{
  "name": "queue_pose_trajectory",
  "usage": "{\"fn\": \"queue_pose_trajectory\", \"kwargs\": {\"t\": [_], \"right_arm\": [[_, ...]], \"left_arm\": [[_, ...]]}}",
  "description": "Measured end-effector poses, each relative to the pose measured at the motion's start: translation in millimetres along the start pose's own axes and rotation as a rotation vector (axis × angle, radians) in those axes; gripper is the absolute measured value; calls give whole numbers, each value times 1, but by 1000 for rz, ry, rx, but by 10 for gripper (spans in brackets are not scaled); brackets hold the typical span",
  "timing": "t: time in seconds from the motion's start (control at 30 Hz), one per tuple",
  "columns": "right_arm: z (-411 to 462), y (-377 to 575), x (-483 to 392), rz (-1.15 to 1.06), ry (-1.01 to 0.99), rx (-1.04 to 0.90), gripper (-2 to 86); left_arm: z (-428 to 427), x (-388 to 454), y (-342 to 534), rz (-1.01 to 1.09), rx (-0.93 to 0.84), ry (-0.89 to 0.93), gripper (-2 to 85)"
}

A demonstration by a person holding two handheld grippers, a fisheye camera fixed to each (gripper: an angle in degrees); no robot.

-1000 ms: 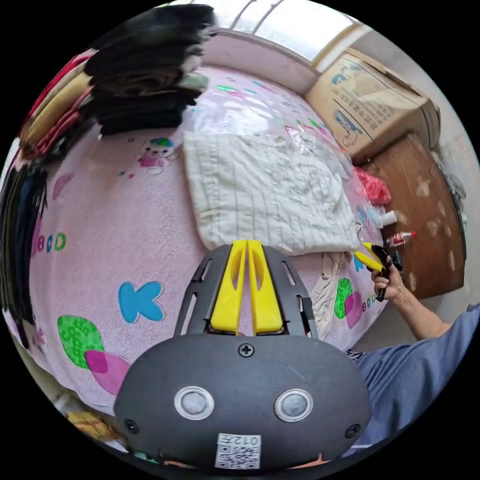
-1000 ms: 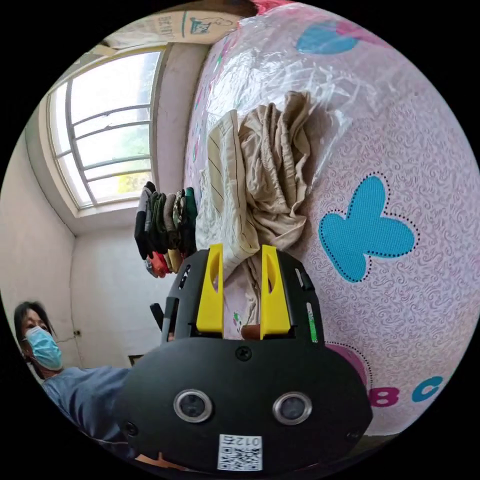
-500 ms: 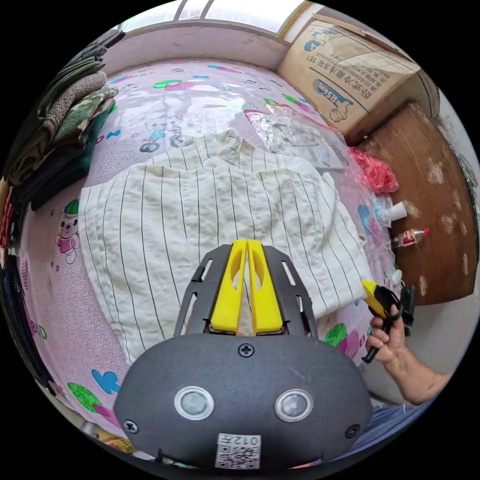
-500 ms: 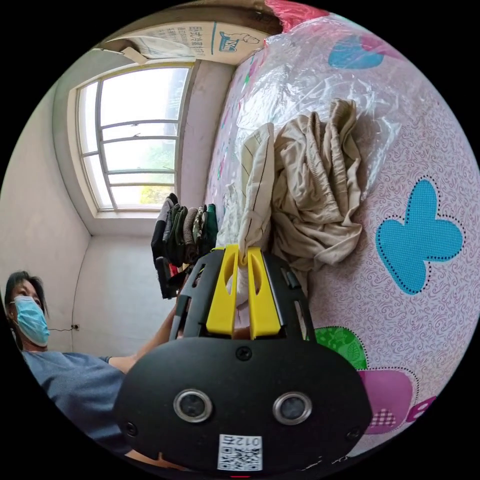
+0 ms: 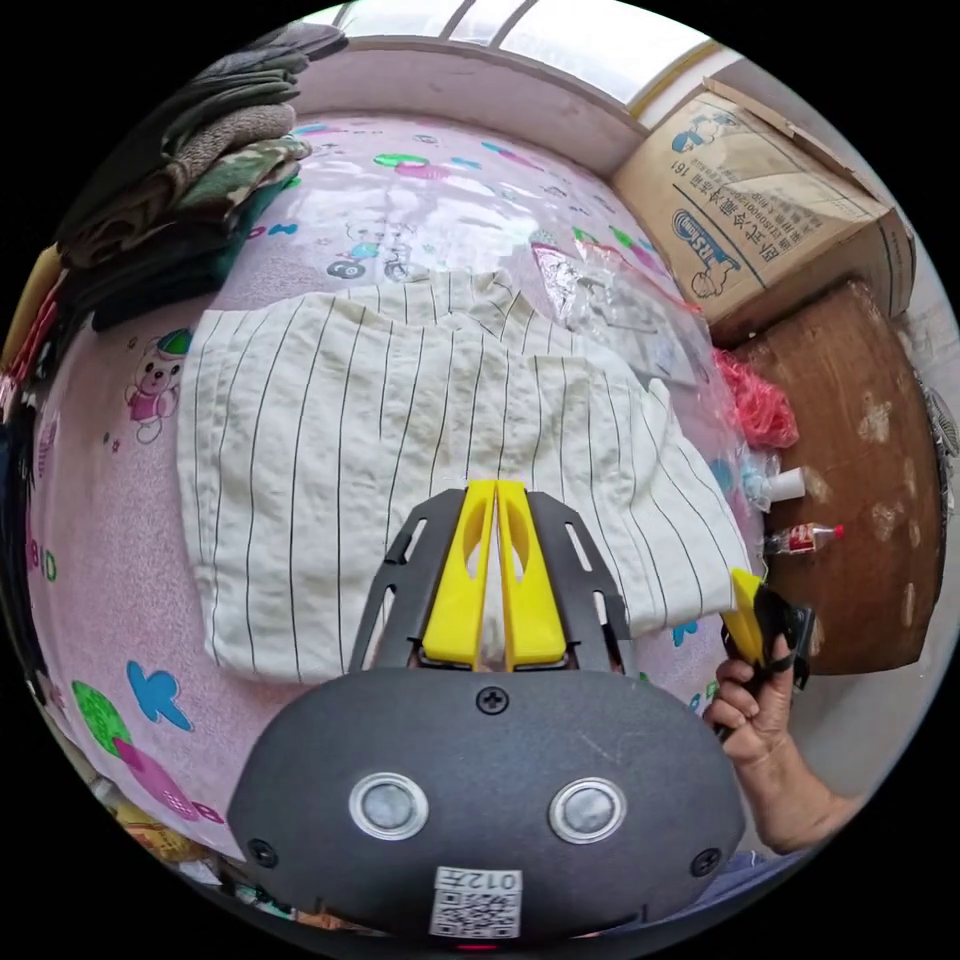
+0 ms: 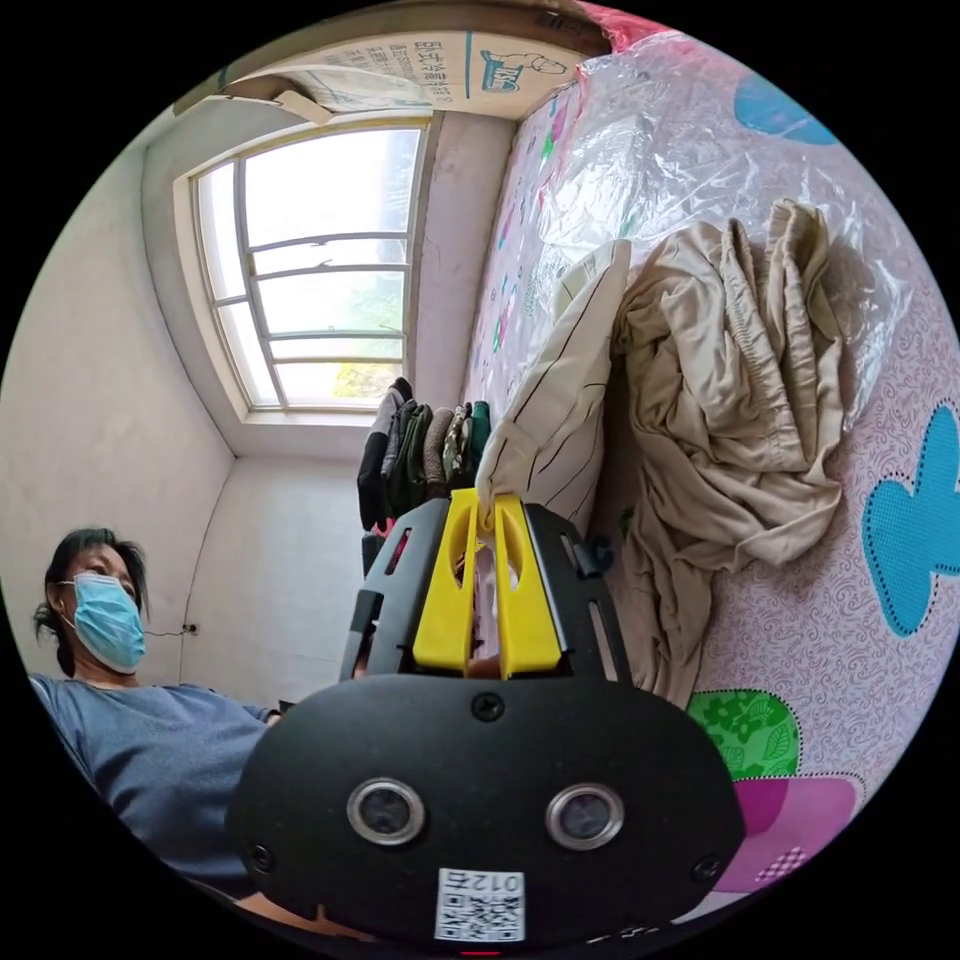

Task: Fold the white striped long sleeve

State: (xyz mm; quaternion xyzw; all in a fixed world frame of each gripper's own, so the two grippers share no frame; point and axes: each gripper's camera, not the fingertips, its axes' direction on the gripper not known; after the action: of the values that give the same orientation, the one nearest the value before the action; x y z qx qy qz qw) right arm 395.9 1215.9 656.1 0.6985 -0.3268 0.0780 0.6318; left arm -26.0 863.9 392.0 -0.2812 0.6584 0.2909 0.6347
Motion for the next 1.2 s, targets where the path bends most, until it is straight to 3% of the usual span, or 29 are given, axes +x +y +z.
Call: {"fn": "queue_pose_trajectory", "kwargs": {"t": [0.2,0.3,0.4,0.47,0.57,0.67,0.9,1.03,1.1,1.2], "right_arm": [[62,0,-42,-58,-9,-40,18],[129,-8,-95,-213,28,-172,18],[232,1,-166,-444,72,-391,17],[336,37,-221,-658,127,-654,18],[454,114,-250,-893,276,-1008,20],[526,161,-232,-911,383,-1157,25],[572,201,-229,-904,430,-1211,72],[537,206,-274,-1002,292,-1142,79],[508,190,-282,-982,267,-1026,52],[468,155,-260,-933,405,-801,23]], "left_arm": [[13,-30,52,-117,-142,57,0],[8,-54,76,-201,-122,142,0],[1,-85,95,-309,-74,272,1],[1,-117,113,-453,-9,452,2],[1,-146,137,-592,60,572,3],[9,-166,162,-724,86,672,3],[11,-190,187,-825,107,811,4],[-2,-199,210,-818,19,883,5],[-22,-203,224,-778,-11,855,4],[-82,-205,228,-579,54,592,4]]}}
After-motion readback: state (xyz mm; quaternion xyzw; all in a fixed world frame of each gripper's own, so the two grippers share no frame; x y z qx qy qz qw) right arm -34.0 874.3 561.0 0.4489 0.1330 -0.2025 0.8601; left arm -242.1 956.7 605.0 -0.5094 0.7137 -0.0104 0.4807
